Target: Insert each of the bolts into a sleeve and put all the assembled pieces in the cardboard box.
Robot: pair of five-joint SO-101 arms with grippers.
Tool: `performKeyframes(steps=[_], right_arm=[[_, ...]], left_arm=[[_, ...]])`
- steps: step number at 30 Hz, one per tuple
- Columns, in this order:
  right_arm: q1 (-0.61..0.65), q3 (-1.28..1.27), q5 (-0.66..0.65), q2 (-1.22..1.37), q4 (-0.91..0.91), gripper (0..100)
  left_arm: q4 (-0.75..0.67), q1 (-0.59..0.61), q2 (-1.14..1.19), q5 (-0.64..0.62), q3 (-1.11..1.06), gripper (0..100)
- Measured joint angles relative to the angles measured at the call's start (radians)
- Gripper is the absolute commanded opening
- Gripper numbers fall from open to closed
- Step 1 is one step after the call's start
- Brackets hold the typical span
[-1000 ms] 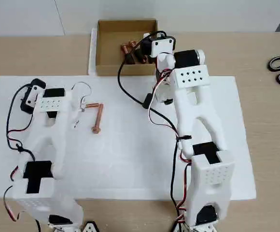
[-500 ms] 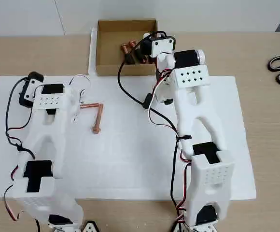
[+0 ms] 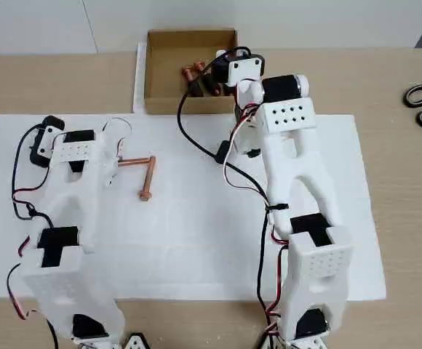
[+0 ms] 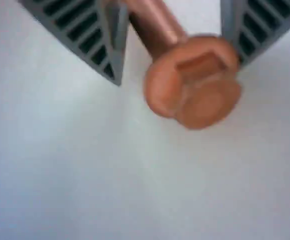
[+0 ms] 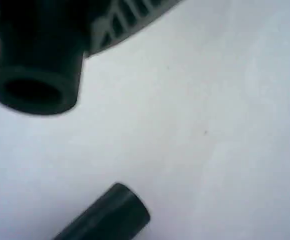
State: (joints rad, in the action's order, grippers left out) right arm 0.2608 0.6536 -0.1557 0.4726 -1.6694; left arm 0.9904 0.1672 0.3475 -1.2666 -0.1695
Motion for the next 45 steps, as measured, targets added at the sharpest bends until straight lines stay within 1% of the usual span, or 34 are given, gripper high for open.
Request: performKeyframes(steps=[2, 5, 13, 16, 18, 23, 28, 32, 34, 36, 39, 40, 45], right_arm=[[0.0, 0.0, 0.0, 0.0, 0.0, 0.4], [0.0, 0.0, 0.0, 0.0, 0.0, 0.4], [0.0, 0.0, 0.0, 0.0, 0.0, 0.4], [0.0, 0.0, 0.0, 0.0, 0.0, 0.4], [0.0, 0.0, 0.0, 0.0, 0.0, 0.4], [0.0, 0.0, 0.0, 0.0, 0.0, 0.4], [0.0, 0.0, 0.0, 0.0, 0.0, 0.4], [0.0, 0.0, 0.0, 0.0, 0.0, 0.4], [0.0, 0.0, 0.0, -0.002, 0.0, 0.4], [0.0, -0.002, 0.0, -0.031, 0.0, 0.3], [0.0, -0.02, 0.0, -0.146, 0.0, 0.3], [0.0, -0.035, 0.0, -0.193, 0.0, 0.3], [0.002, -0.152, 0.0, -0.45, -0.002, 0.4]], left_arm=[[0.0, 0.0, 0.0, 0.0, 0.0, 9], [0.0, 0.0, 0.0, 0.0, 0.0, 0], [0.0, 0.0, 0.0, 0.0, 0.012, 0], [0.011, 0.002, 0.005, 0.012, 0.052, 0], [0.072, 0.002, 0.006, 0.069, 0.115, 0], [0.307, 0.005, 0.0, 0.275, 0.348, 0], [0.551, 0.005, -0.066, 0.315, 0.603, 0], [0.7, -0.008, -0.127, 0.327, 0.776, 0], [0.733, -0.034, -0.161, 0.373, 0.836, 0], [0.741, -0.069, -0.199, 0.459, 0.864, 0], [0.744, -0.127, -0.262, 0.6, 0.861, 0], [0.744, -0.147, -0.282, 0.629, 0.845, 0], [0.744, -0.17, -0.319, 0.664, 0.753, 0]])
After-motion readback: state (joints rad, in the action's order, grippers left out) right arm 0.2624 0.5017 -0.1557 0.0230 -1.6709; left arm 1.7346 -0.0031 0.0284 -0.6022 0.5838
